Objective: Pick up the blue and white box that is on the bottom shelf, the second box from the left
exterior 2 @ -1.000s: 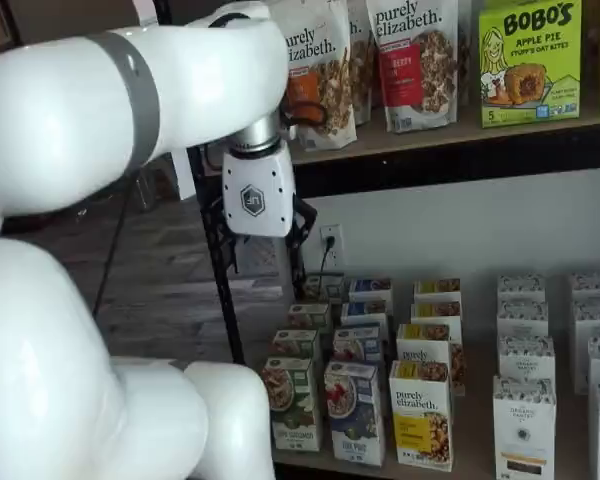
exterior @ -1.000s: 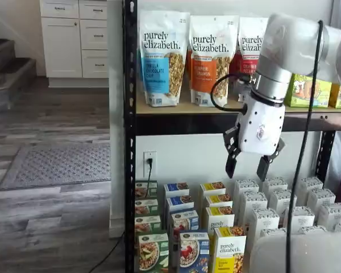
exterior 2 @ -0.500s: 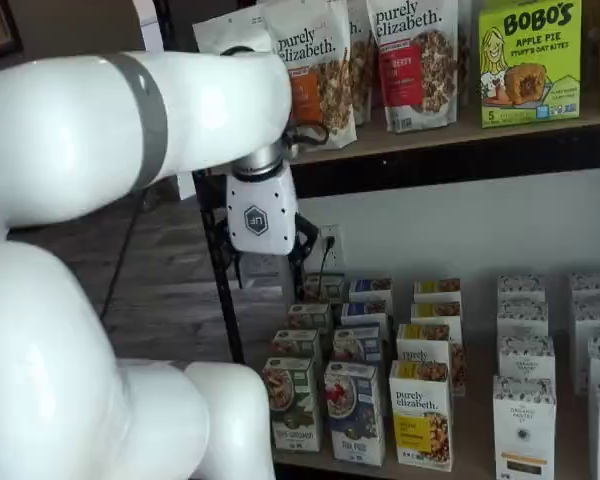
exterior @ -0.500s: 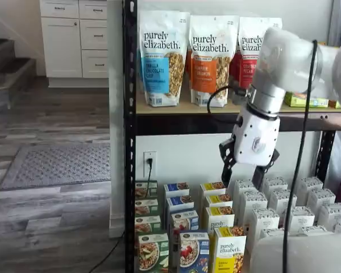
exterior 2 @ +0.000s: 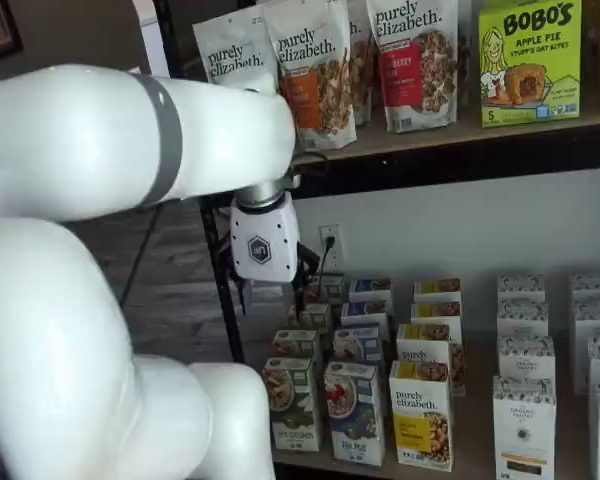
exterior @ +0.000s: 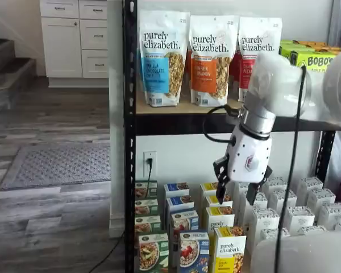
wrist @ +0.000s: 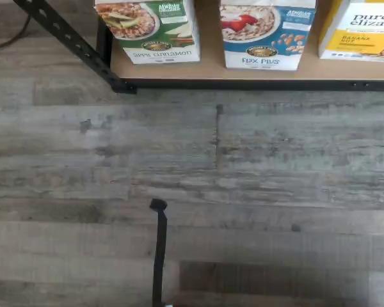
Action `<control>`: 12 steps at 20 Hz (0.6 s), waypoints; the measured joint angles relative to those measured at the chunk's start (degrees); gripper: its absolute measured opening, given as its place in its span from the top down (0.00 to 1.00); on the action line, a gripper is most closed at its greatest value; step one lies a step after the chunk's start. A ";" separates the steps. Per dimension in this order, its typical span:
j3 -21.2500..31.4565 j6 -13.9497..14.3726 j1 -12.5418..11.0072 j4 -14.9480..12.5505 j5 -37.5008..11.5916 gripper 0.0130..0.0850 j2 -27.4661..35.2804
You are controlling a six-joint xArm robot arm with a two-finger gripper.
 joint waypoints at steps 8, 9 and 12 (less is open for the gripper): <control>4.04 2.88 2.92 -2.23 -9.11 0.00 3.30; 4.42 3.33 3.25 -2.65 -10.18 0.00 4.05; 5.42 4.44 3.95 -3.79 -13.02 0.00 5.94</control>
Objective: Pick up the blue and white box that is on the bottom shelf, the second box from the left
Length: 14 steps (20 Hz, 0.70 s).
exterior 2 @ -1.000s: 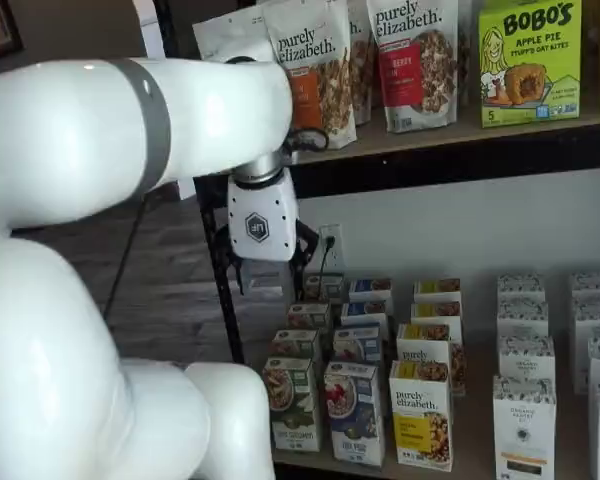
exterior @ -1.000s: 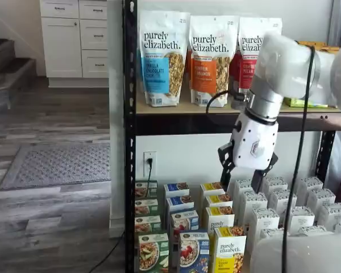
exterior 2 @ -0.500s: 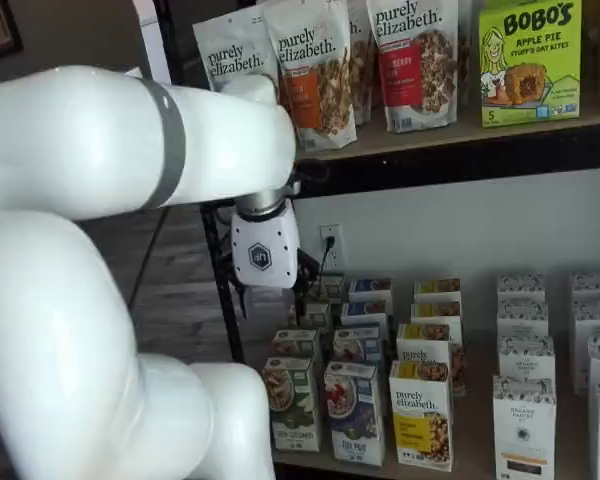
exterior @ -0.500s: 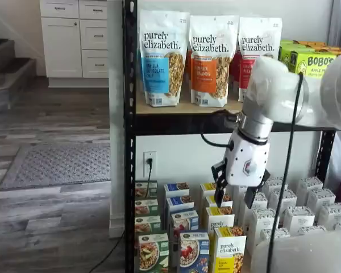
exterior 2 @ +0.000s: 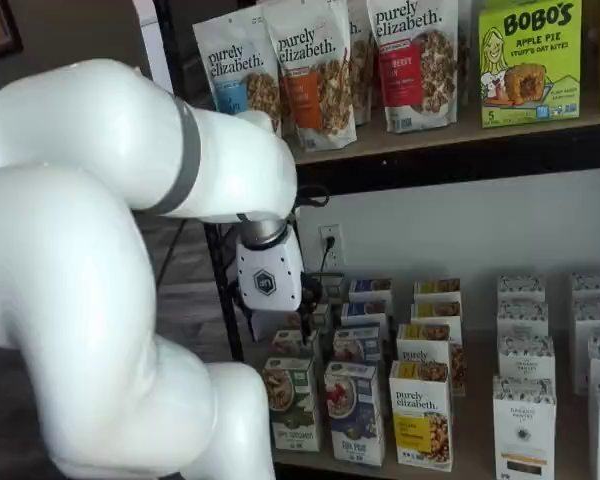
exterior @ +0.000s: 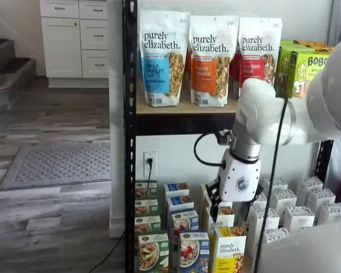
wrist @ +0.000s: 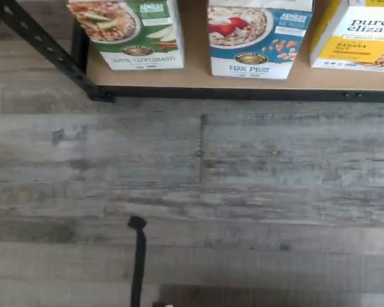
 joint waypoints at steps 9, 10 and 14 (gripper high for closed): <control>2.39 0.80 -0.24 -2.32 -8.65 0.00 6.11; 2.67 0.83 -0.32 -2.56 -9.78 0.00 6.70; 3.18 0.71 -1.03 -3.51 -13.42 0.00 9.49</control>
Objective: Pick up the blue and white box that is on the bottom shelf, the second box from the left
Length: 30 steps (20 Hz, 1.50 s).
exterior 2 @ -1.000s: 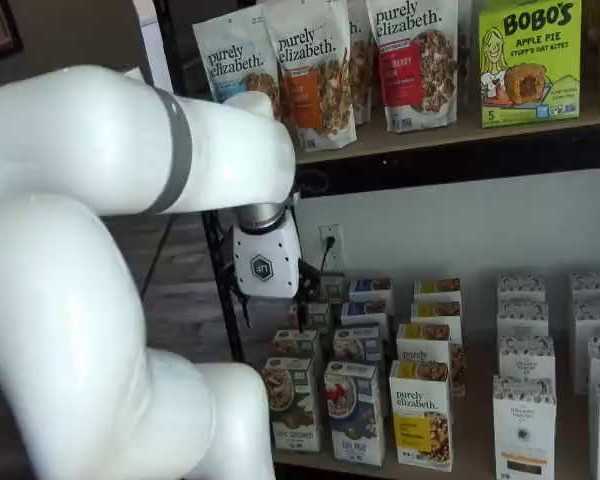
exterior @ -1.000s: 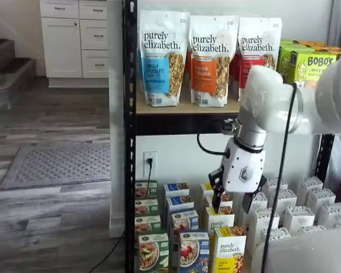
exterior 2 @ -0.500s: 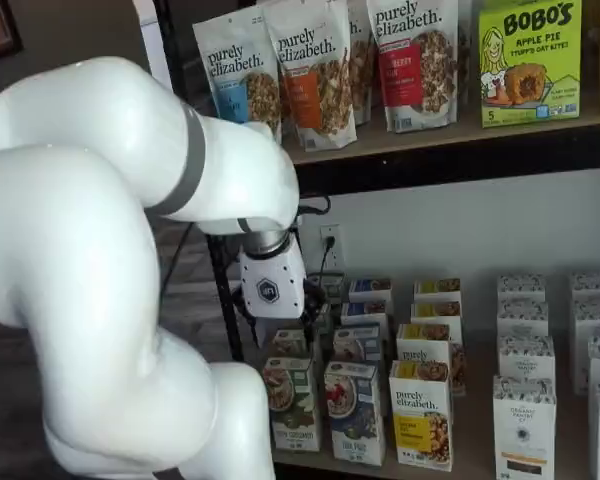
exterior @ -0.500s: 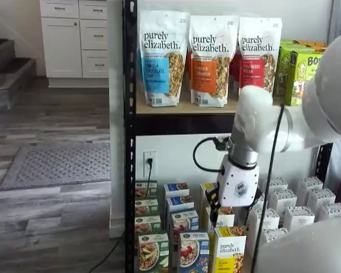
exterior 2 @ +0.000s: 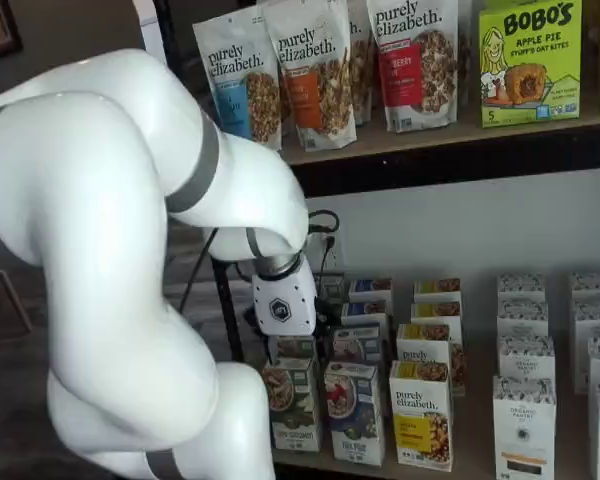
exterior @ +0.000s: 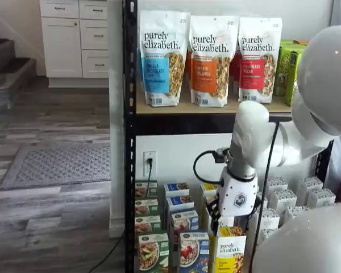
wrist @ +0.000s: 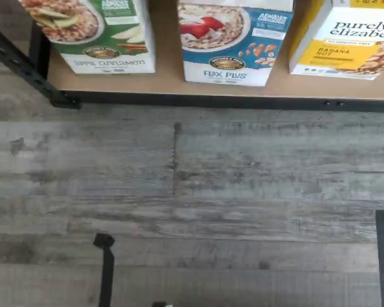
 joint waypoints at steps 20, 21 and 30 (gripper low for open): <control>-1.09 -3.15 1.39 4.40 -17.77 0.00 18.22; -1.27 -3.34 1.68 4.85 -18.62 0.00 19.17; -3.75 -0.39 3.23 3.14 -23.53 0.00 27.20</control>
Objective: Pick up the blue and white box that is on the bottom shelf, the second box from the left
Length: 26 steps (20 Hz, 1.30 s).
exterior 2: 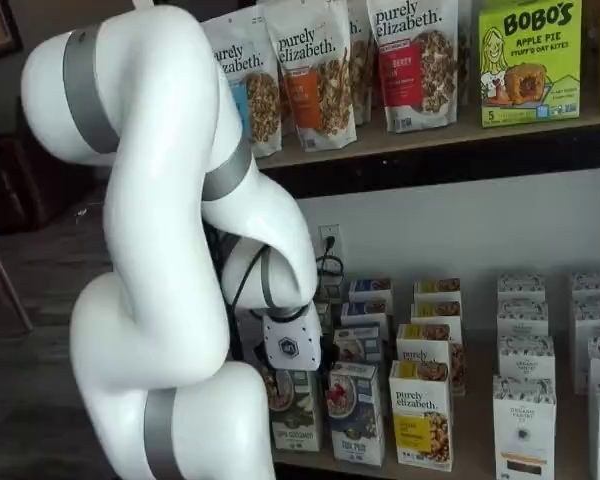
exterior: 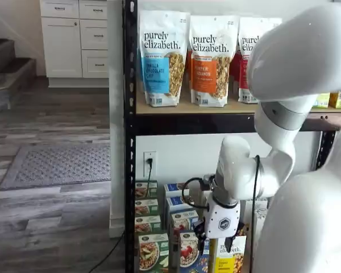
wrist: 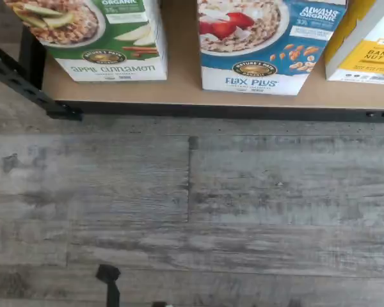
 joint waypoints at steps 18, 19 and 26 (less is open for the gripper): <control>-4.13 -4.27 -0.19 3.74 -9.30 0.00 12.20; -4.40 -5.13 -0.13 4.66 -9.36 0.00 12.65; -5.99 -7.34 -0.02 6.97 -10.65 0.00 15.38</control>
